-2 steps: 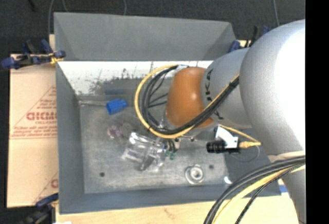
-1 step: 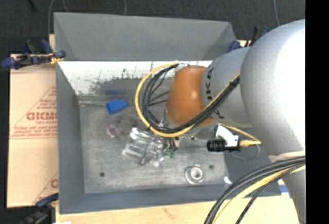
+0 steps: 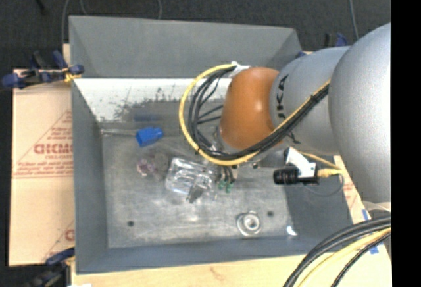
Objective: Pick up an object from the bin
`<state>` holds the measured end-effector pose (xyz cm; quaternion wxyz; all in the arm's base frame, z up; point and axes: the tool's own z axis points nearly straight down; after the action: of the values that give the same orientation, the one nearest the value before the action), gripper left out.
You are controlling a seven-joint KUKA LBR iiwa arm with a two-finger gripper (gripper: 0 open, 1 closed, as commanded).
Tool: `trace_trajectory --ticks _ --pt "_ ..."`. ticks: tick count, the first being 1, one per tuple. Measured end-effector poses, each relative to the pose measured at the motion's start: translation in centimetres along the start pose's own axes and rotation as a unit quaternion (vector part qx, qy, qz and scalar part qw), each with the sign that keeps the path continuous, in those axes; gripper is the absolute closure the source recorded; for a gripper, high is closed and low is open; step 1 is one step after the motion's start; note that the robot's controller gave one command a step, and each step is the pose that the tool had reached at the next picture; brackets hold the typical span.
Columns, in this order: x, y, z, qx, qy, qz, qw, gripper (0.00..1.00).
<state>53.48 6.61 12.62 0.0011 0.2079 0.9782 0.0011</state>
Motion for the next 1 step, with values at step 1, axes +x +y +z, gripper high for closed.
trace_trajectory --ticks 1 --pt "-0.07 -0.01 -3.63 0.000 0.0001 -0.003 1.0000 1.00"
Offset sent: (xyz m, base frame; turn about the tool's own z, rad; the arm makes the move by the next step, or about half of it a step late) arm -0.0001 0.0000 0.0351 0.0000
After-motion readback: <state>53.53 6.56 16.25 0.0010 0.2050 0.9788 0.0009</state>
